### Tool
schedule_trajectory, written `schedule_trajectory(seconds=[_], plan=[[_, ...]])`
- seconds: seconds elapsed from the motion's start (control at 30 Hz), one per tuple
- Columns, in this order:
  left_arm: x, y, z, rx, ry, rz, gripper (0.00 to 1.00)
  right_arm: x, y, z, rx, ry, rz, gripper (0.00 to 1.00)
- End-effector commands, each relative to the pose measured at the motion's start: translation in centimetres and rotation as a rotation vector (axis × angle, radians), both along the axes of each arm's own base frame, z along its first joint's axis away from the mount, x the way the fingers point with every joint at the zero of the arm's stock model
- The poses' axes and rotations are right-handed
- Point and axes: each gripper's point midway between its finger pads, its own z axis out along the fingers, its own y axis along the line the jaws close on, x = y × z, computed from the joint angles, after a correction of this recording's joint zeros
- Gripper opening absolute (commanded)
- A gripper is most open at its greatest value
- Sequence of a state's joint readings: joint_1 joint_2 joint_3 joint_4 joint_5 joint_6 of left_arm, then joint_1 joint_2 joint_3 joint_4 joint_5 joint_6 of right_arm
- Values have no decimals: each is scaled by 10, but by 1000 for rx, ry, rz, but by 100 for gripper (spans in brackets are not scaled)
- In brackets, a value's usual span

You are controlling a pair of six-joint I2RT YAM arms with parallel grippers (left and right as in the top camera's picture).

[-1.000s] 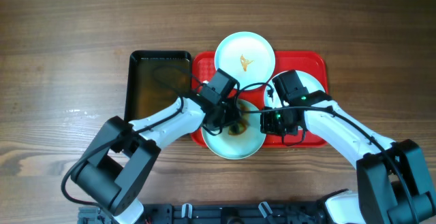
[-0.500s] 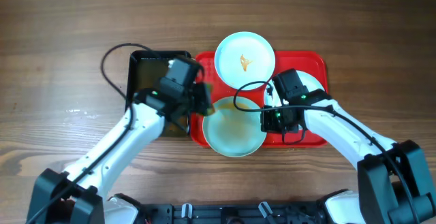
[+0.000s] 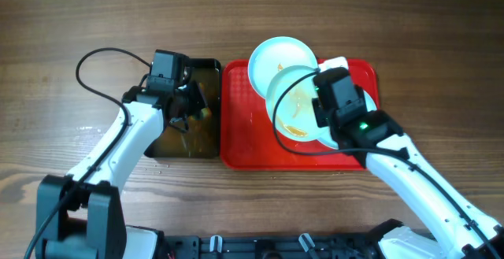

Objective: Clean dirty plates on tray and stack at the side
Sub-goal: 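Carry the plate with the right gripper to the table right of the tray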

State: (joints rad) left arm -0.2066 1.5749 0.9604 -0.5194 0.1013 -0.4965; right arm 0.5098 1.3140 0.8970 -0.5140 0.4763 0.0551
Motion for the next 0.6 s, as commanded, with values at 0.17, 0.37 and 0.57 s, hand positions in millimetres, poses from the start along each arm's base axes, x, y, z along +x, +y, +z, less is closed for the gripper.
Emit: schedule_trajectory(seconds=[0.17, 0.37, 0.57], plan=[[2, 3, -13, 24, 20, -16, 4, 13, 24, 99, -522, -357, 101, 4], [2, 3, -13, 24, 19, -16, 4, 17, 31, 111, -482, -418, 84, 4], [3, 3, -13, 24, 19, -16, 4, 24, 4, 79, -129, -376, -127, 4]])
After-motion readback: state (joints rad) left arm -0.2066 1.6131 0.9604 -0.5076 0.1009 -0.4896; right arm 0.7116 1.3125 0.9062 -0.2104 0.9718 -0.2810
